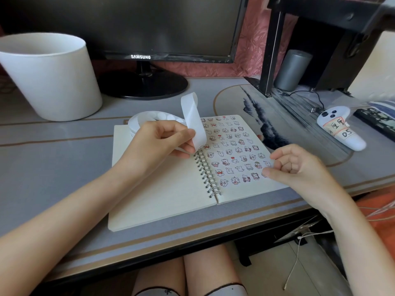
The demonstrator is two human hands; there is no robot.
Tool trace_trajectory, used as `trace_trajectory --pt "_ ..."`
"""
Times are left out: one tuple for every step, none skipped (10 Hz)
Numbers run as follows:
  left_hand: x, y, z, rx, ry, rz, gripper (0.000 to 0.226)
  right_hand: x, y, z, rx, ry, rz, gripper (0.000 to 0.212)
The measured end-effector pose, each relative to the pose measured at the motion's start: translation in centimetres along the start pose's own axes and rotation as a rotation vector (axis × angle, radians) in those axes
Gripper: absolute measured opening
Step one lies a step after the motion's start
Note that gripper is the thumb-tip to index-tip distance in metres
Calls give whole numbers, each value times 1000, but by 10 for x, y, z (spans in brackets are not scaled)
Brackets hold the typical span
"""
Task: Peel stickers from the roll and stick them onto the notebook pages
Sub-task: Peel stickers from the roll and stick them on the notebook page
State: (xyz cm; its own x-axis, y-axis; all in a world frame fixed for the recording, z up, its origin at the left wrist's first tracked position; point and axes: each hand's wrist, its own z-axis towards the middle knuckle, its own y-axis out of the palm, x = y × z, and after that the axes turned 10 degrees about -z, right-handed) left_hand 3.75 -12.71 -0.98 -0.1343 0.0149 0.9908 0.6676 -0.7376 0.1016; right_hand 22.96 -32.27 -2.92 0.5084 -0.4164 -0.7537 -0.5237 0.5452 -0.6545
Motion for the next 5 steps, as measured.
trace_trajectory --pt "0 0 0 -2 0 2 18 1 -1 2 -8 -7 5 18" --pt "1 0 0 -1 1 1 18 0 0 1 -3 -12 20 12" --pt "1 1 -1 -1 1 0 18 -4 2 1 14 -1 50 14" --pt "1 0 -1 -2 1 1 19 -5 4 2 18 4 24 19" --pt "1 0 -1 -2 2 2 18 -5 5 3 24 2 0 14"
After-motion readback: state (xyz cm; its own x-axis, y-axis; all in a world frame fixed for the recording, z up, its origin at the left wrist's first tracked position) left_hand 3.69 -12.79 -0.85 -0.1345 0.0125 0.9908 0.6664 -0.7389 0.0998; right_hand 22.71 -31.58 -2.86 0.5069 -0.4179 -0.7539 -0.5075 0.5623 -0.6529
